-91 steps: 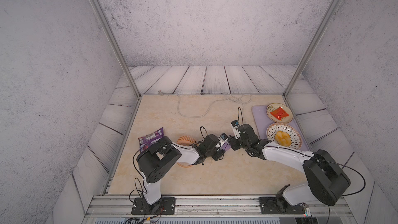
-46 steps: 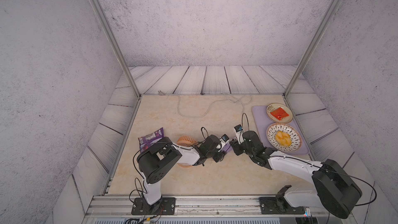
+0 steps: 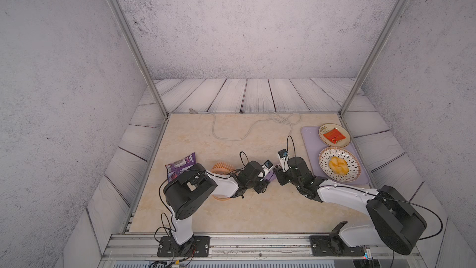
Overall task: Unplug the desk fan from the power strip
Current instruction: Remove the plug from the socket.
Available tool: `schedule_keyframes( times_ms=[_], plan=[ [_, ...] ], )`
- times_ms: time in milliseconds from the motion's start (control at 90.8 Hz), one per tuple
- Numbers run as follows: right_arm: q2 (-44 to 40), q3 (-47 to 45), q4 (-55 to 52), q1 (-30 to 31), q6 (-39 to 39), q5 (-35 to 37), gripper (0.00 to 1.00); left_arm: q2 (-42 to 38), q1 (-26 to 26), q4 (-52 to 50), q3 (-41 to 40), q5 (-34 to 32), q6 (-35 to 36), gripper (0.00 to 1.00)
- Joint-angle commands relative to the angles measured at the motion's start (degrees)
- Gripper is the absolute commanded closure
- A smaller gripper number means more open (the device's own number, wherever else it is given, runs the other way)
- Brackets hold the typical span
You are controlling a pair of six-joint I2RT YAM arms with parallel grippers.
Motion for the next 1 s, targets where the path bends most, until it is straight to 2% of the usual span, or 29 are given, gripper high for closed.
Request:
schedule_keyframes(
  times_ms=[0, 99, 220, 319, 440, 682, 782, 991],
  plan=[
    [0.95, 2.12, 1.94, 4.83, 3.83, -15.05, 0.77, 0.66, -0.04, 5.21, 2.21, 0.84, -1.48, 1.00],
    [-0.38, 1.49, 2.26, 3.53, 6.56, -13.22, 0.78, 0.31, 0.02, 5.23, 1.90, 0.49, -1.33, 1.00],
    [-1.17, 2.00, 0.18, -3.75, 13.63, -16.31, 0.80, 0.00, -0.06, 5.15, 1.26, 0.18, -1.05, 1.00],
    [-0.29, 4.97, -7.05, -5.15, 12.07, -15.08, 0.81, 0.12, -0.04, 5.28, 1.16, 0.40, -1.13, 1.00],
    [1.63, 6.36, -8.23, -4.38, 11.41, -15.99, 0.81, 0.05, -0.03, 5.44, 1.24, 0.33, -1.27, 1.00],
    [1.48, 5.96, -5.06, 4.40, 8.06, -10.32, 0.82, 0.48, 0.06, 5.39, 1.59, 0.28, -1.23, 1.00],
    [2.01, 5.30, -3.10, 5.11, 8.80, -11.69, 0.81, 0.47, 0.01, 5.35, 1.59, 0.22, -1.31, 1.00],
    [-0.33, 6.77, -6.99, 3.77, 12.91, -9.17, 0.82, 0.63, 0.00, 5.25, 1.41, 0.17, -1.29, 1.00]
  ],
)
